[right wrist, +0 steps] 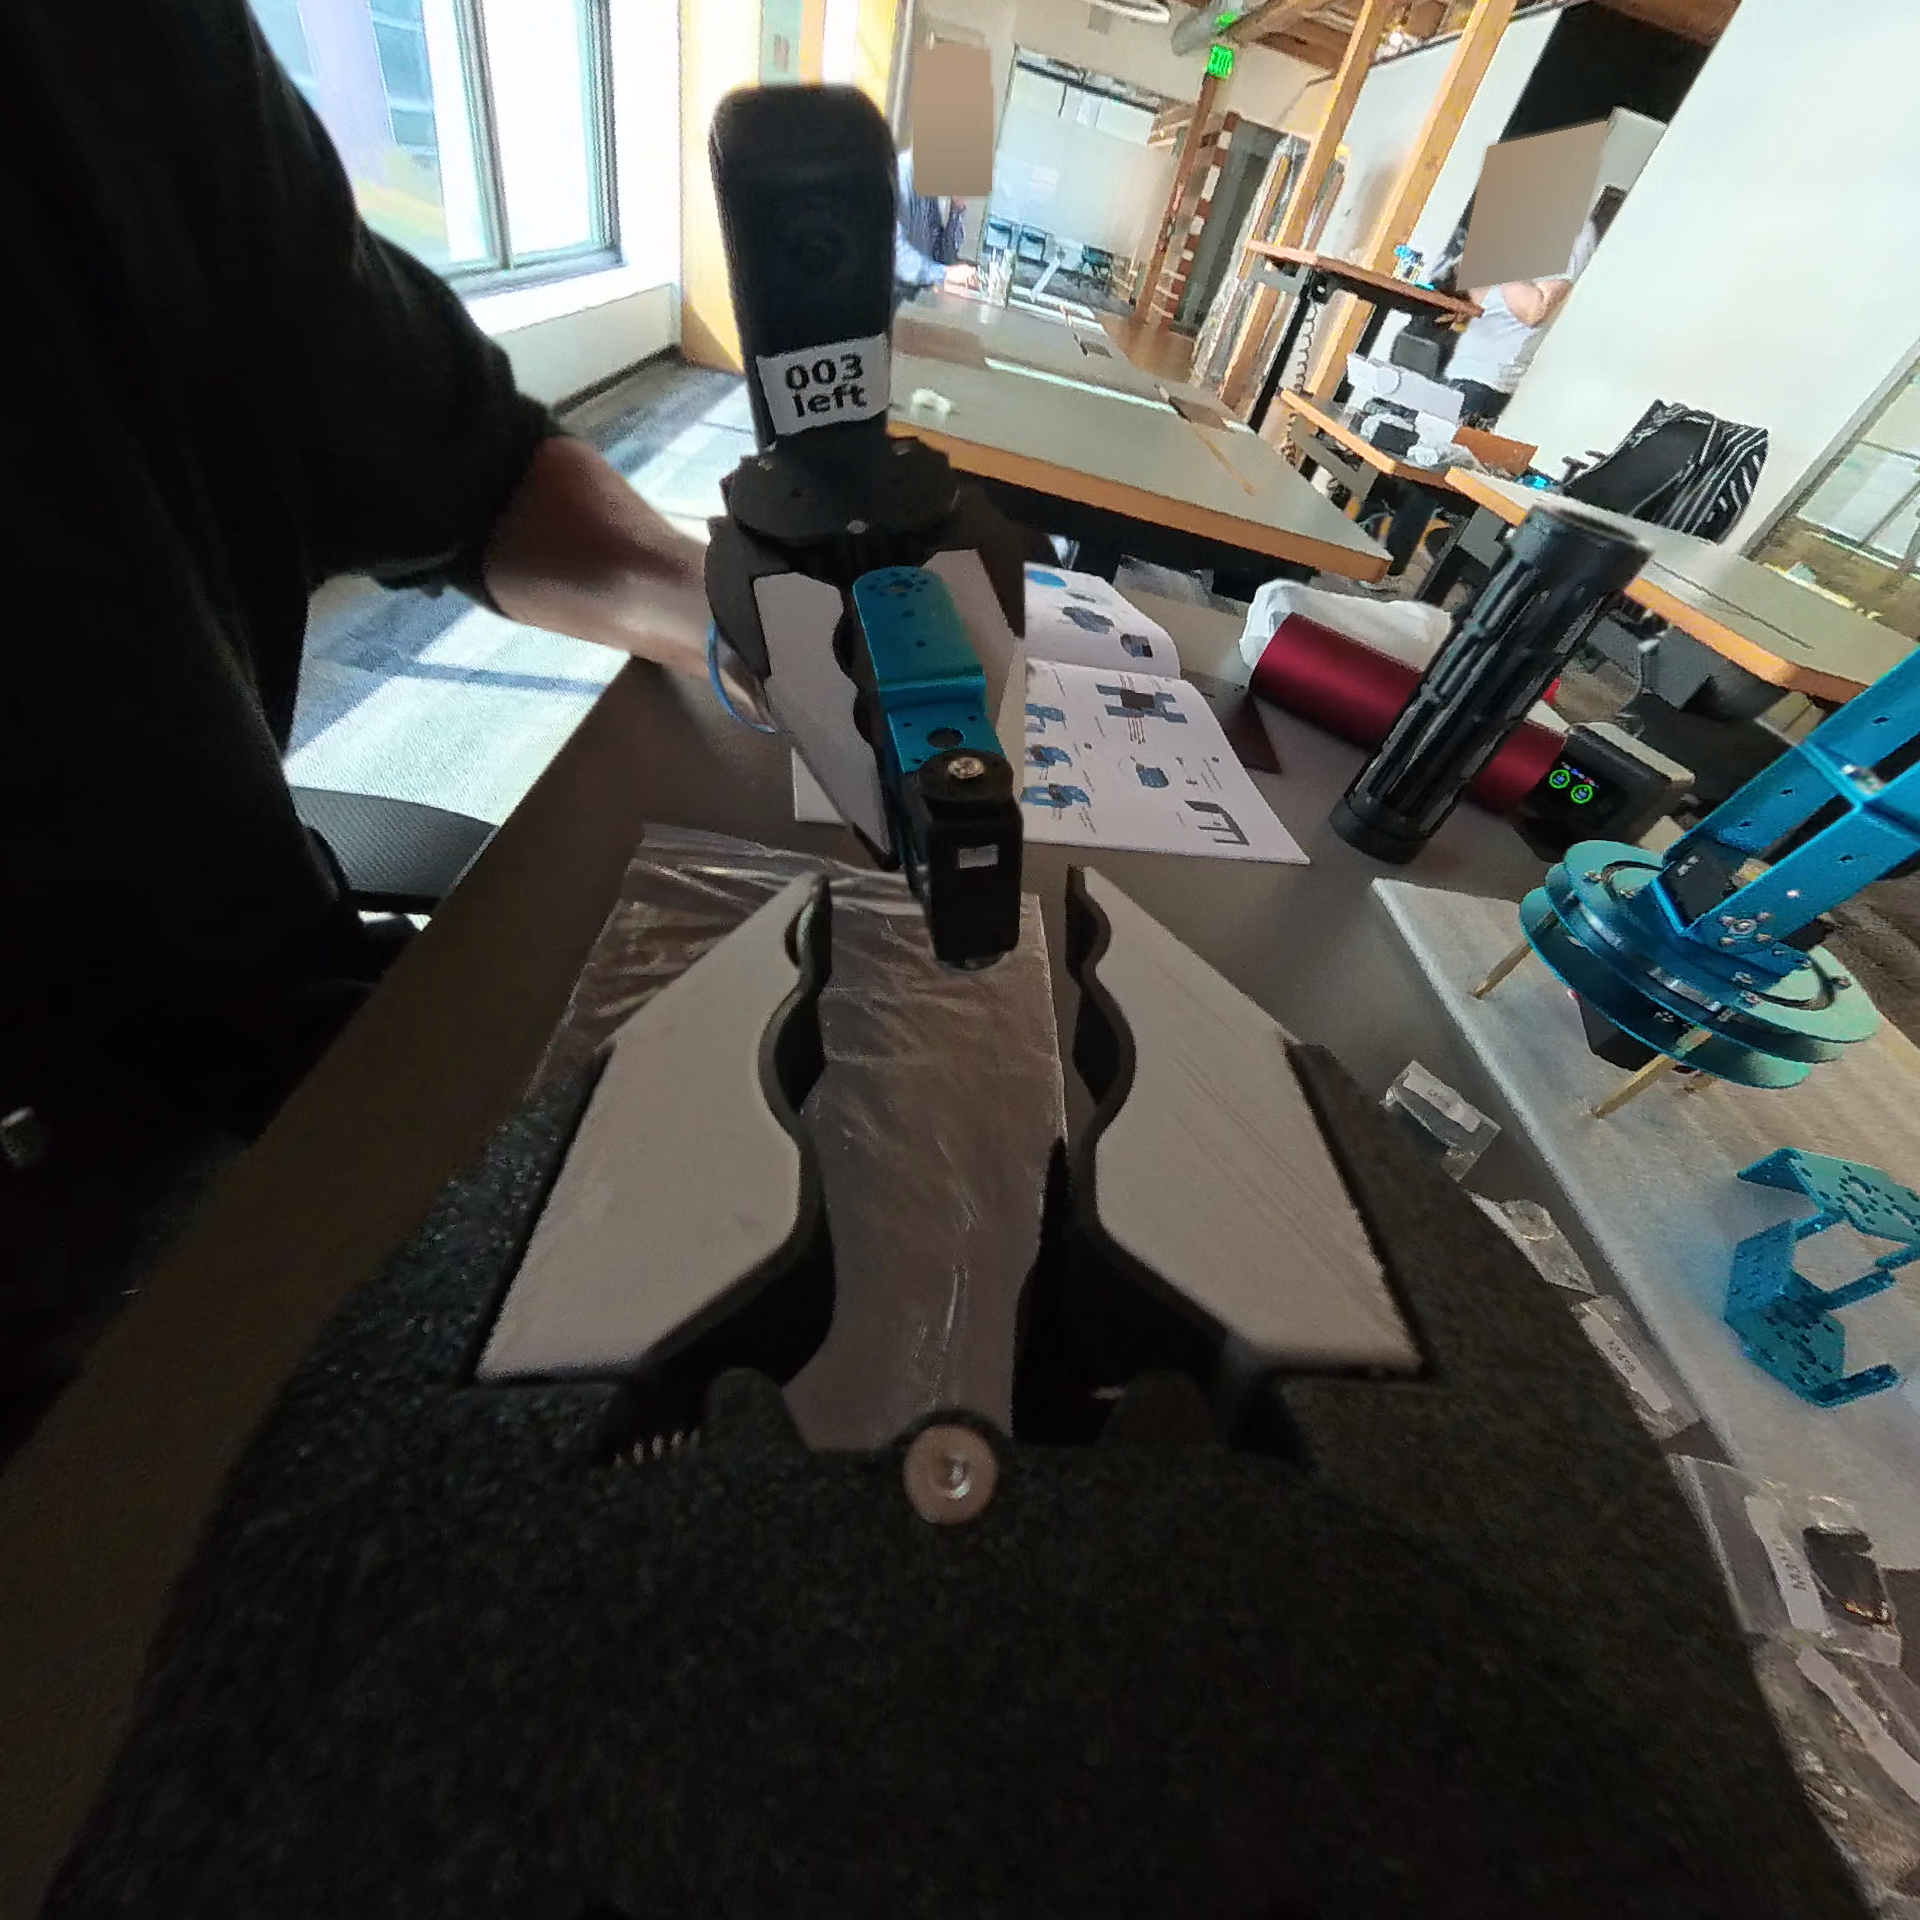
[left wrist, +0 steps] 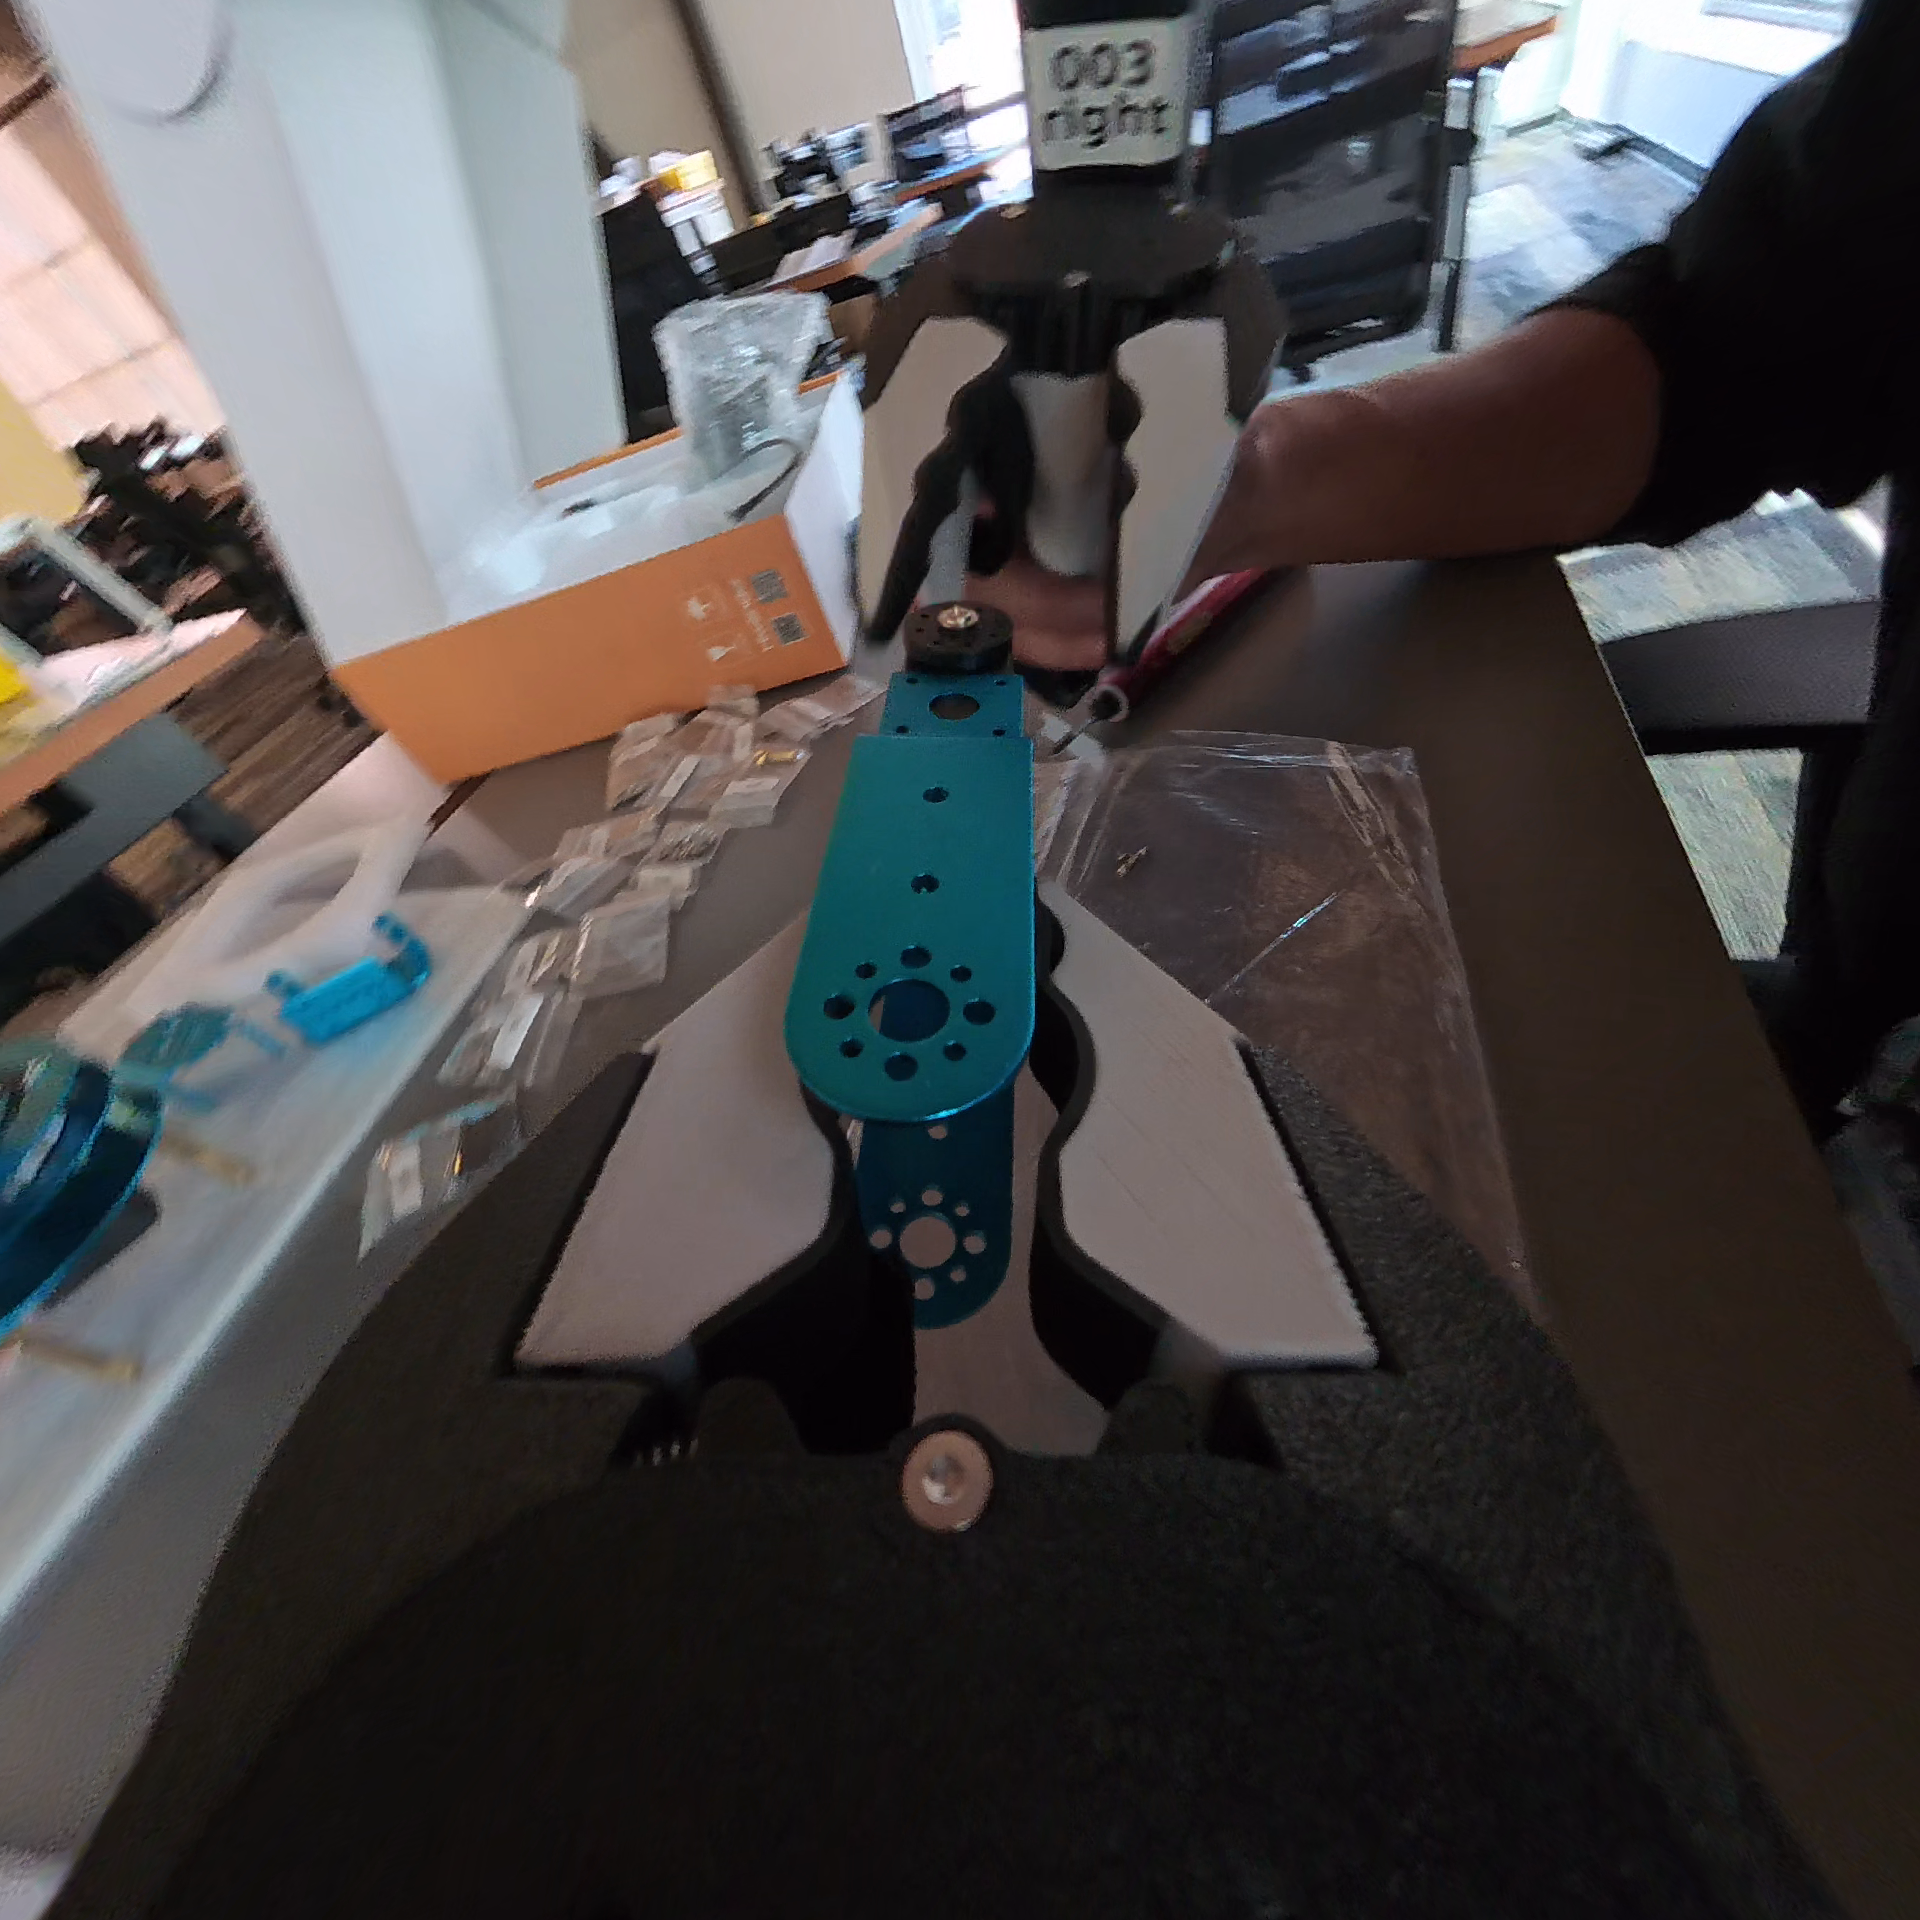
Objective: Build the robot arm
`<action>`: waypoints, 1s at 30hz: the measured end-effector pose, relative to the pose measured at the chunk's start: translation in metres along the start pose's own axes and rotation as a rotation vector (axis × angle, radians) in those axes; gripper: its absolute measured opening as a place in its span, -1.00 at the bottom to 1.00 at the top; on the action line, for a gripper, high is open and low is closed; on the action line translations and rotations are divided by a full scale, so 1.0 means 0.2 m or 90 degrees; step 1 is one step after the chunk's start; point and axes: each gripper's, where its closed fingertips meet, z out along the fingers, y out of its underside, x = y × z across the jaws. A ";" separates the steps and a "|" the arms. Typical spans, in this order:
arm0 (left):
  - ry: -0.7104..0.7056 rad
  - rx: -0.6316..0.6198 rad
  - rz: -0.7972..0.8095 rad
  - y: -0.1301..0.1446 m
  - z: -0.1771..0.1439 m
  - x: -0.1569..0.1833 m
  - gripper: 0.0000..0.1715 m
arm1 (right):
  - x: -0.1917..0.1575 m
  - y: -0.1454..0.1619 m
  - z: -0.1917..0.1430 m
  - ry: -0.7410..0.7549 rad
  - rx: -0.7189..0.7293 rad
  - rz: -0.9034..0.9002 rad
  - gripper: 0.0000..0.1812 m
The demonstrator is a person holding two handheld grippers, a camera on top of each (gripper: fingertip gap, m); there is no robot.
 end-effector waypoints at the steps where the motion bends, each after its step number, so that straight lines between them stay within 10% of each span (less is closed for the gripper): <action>1: -0.016 -0.005 -0.014 0.01 -0.03 -0.01 -0.71 | 0.01 -0.01 -0.01 -0.001 0.007 0.009 -0.51; 11: -0.171 -0.146 -0.149 0.17 -0.24 0.02 -0.71 | 0.08 -0.03 -0.07 -0.010 0.028 0.097 -0.55; 30: -0.125 -0.278 -0.177 0.37 0.03 0.05 -0.71 | 0.12 0.12 -0.05 -0.004 -0.052 0.116 -0.57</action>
